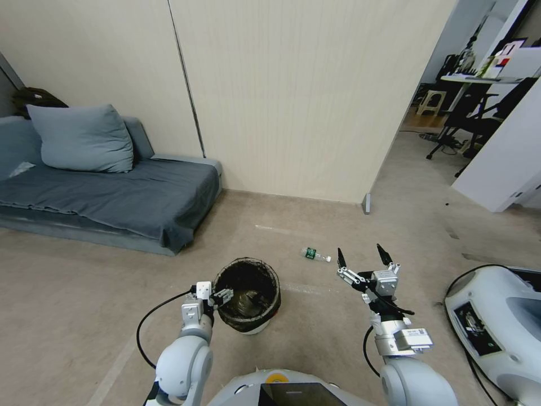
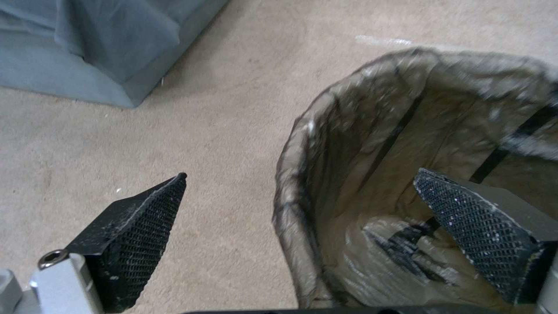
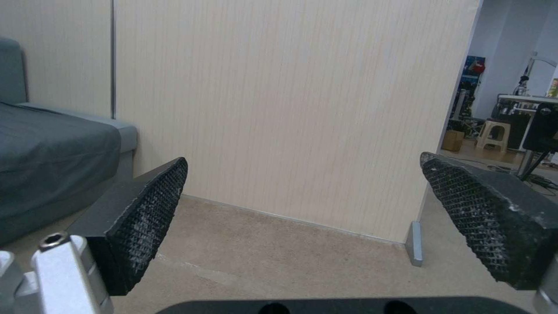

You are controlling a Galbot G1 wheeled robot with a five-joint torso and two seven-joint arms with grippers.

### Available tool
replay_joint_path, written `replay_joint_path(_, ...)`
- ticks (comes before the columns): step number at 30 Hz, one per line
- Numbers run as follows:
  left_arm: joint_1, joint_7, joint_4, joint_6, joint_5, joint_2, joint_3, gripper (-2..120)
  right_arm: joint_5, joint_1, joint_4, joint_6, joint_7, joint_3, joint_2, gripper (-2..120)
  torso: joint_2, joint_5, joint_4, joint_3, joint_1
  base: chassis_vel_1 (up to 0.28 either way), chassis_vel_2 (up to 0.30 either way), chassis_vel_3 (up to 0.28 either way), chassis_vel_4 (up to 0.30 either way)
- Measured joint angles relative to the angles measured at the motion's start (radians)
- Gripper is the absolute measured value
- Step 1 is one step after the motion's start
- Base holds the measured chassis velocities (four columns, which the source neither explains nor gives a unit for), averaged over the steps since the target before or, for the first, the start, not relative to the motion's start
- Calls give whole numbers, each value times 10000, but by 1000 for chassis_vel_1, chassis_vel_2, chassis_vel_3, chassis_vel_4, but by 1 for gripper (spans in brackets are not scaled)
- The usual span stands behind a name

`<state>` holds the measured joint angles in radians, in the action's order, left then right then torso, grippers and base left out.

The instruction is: Pick up the trash bin, then pick up the garbage from the floor and place it into the trash bin.

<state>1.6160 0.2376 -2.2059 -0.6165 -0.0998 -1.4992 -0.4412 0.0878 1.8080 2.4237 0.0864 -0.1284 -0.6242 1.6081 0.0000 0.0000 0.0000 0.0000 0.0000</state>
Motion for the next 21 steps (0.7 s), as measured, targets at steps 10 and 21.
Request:
replay_joint_path(10,-153,-67,701,24,0,-112,54,100,-44,-5,-1,12,1,-9,0,100,0,1,-1,0,0,0,0,0,0)
replay_joint_path(21,-343,-250,1480,93,12,-261,47,93,-50,-5,-1,32,-2,-10,0,100,0,3,0,0,0,0,0,0,0)
